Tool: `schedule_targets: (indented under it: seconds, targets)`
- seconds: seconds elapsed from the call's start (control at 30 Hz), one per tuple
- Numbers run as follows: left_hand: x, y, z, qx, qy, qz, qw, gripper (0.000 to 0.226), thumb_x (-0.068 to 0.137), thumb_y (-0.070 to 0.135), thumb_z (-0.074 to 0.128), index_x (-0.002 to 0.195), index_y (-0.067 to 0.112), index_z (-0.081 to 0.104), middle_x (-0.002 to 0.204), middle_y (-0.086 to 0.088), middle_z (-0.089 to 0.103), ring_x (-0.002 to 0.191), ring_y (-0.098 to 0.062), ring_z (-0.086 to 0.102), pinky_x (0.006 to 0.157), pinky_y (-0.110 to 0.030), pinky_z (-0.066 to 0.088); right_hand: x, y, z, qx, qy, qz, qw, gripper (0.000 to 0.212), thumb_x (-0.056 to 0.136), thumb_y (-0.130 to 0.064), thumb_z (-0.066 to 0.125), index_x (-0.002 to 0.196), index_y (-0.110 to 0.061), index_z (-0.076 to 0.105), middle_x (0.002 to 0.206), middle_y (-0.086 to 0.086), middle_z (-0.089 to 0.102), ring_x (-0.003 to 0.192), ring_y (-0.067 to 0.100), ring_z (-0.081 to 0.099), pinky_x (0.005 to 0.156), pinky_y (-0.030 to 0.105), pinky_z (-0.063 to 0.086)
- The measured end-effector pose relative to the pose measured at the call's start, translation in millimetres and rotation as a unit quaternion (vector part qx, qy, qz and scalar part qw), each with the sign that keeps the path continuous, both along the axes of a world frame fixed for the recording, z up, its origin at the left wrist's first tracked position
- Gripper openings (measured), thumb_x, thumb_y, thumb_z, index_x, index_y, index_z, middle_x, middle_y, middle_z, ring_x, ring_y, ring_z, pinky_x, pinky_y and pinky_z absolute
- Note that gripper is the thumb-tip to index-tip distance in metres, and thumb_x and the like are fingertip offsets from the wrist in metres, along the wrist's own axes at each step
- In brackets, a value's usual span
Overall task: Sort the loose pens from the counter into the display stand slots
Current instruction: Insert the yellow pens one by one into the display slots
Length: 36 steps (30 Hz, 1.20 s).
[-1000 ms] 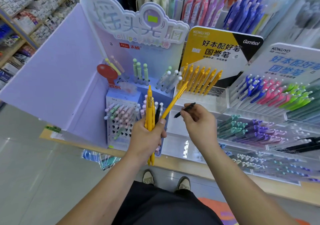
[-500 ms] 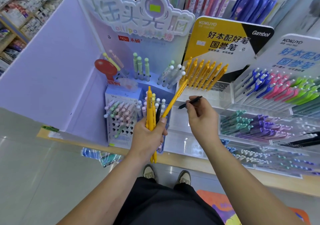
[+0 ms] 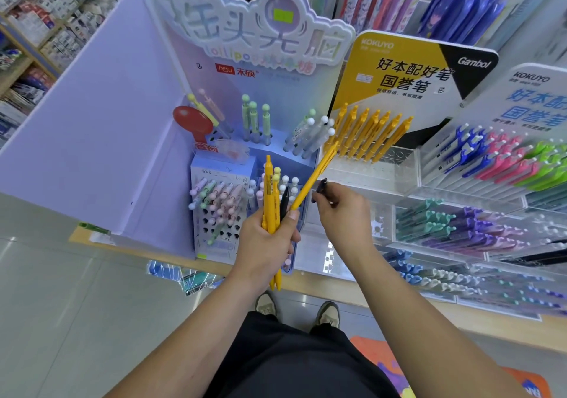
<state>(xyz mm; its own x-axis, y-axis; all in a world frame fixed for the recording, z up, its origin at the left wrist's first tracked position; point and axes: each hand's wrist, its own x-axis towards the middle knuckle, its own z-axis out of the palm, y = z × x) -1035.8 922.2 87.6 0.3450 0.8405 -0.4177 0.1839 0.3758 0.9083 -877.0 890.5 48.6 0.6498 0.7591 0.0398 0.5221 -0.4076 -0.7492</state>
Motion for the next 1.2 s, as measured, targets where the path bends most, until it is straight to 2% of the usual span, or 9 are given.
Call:
schedule_targets:
  seconds: [0.07, 0.23, 0.3, 0.37, 0.47, 0.53, 0.73, 0.97, 1.2]
  targets:
    - [0.8, 0.7, 1.5, -0.002, -0.002, 0.001, 1.000, 0.023, 0.102, 0.024, 0.068, 0.088, 0.006, 0.071, 0.063, -0.002, 0.068, 0.053, -0.017, 0.055, 0.049, -0.028, 0.052, 1.1, 1.2, 0.4, -0.016, -0.008, 0.004, 1.000, 0.010, 0.093, -0.019, 0.071, 0.084, -0.016, 0.073, 0.076, -0.003, 0.073, 0.069, 0.015, 0.063, 0.057, 0.017, 0.037]
    - [4.7, 1.2, 11.3, 0.005, -0.015, -0.009, 1.000, 0.025, 0.101, 0.027, 0.069, 0.085, 0.007, 0.072, 0.063, -0.003, 0.066, 0.053, -0.017, 0.053, 0.054, -0.036, 0.052, 3.7, 1.2, 22.5, -0.057, 0.051, 0.009, 0.997, 0.022, 0.087, -0.026, 0.078, 0.070, -0.019, 0.066, 0.064, -0.001, 0.063, 0.064, 0.020, 0.058, 0.060, 0.034, 0.047]
    - [6.2, 0.8, 17.8, 0.007, -0.030, -0.014, 0.999, 0.026, 0.100, 0.028, 0.070, 0.086, 0.007, 0.072, 0.063, -0.003, 0.065, 0.054, -0.017, 0.052, 0.054, -0.034, 0.050, 3.2, -11.6, 46.5, -0.037, 0.079, -0.012, 0.996, 0.010, 0.091, -0.022, 0.075, 0.097, -0.014, 0.075, 0.084, 0.000, 0.074, 0.079, 0.015, 0.067, 0.076, 0.036, 0.056]
    - [9.8, 0.1, 25.3, 0.010, -0.056, -0.029, 0.998, 0.022, 0.100, 0.027, 0.069, 0.093, 0.006, 0.075, 0.064, -0.004, 0.063, 0.055, -0.018, 0.051, 0.053, -0.033, 0.047, 6.6, -27.5, 76.3, 0.037, 0.144, -0.041, 0.988, 0.025, 0.097, -0.018, 0.067, 0.121, -0.011, 0.071, 0.098, -0.002, 0.077, 0.087, 0.012, 0.074, 0.084, 0.037, 0.061]
    - [22.2, -3.0, 35.6, 0.027, -0.078, -0.072, 0.994, 0.016, 0.101, 0.023, 0.068, 0.097, 0.010, 0.077, 0.063, -0.006, 0.061, 0.054, -0.019, 0.048, 0.051, -0.029, 0.042, 18.3, -37.5, 126.9, 0.152, 0.299, -0.045, 0.941, 0.019, 0.101, -0.018, 0.063, 0.114, -0.007, 0.071, 0.098, 0.011, 0.076, 0.077, 0.029, 0.076, 0.062, 0.038, 0.061]
    - [34.1, -6.6, 40.1, 0.038, -0.072, -0.101, 0.992, 0.019, 0.101, 0.023, 0.068, 0.098, 0.006, 0.076, 0.061, -0.003, 0.060, 0.052, -0.017, 0.048, 0.051, -0.029, 0.040, 33.5, -39.3, 146.9, 0.174, 0.323, -0.053, 0.929, 0.024, 0.100, -0.026, 0.065, 0.106, -0.004, 0.070, 0.099, 0.016, 0.074, 0.067, 0.032, 0.072, 0.052, 0.036, 0.054]
    - [73.2, -8.1, 55.8, 0.076, -0.018, -0.133, 0.988, 0.022, 0.100, 0.032, 0.070, 0.100, 0.011, 0.077, 0.060, 0.003, 0.062, 0.052, -0.009, 0.051, 0.050, -0.023, 0.042, 80.5, -47.9, 176.0, 0.217, 0.248, -0.065, 0.942, 0.010, 0.094, -0.015, 0.073, 0.103, -0.010, 0.074, 0.076, 0.015, 0.068, 0.058, 0.025, 0.068, 0.056, 0.035, 0.057]
    - [107.0, -10.3, 67.1, 0.084, -0.031, -0.099, 0.991, 0.017, 0.101, 0.030, 0.069, 0.098, 0.015, 0.075, 0.063, 0.000, 0.058, 0.049, -0.005, 0.050, 0.050, -0.017, 0.042, 127.5, -40.7, 184.4, 0.144, 0.034, -0.038, 0.988, 0.029, 0.091, -0.022, 0.076, 0.116, -0.036, 0.070, 0.090, 0.000, 0.065, 0.066, 0.019, 0.074, 0.071, 0.045, 0.063]
    - [112.3, -12.3, 60.9, 0.087, -0.020, -0.074, 0.993, 0.012, 0.101, 0.027, 0.069, 0.099, 0.018, 0.076, 0.063, 0.005, 0.061, 0.050, -0.003, 0.054, 0.051, -0.017, 0.043, 131.8, -34.9, 156.9, 0.105, -0.122, -0.012, 0.987, 0.032, 0.097, -0.014, 0.066, 0.129, -0.018, 0.070, 0.102, 0.005, 0.078, 0.093, 0.022, 0.071, 0.094, 0.035, 0.054]
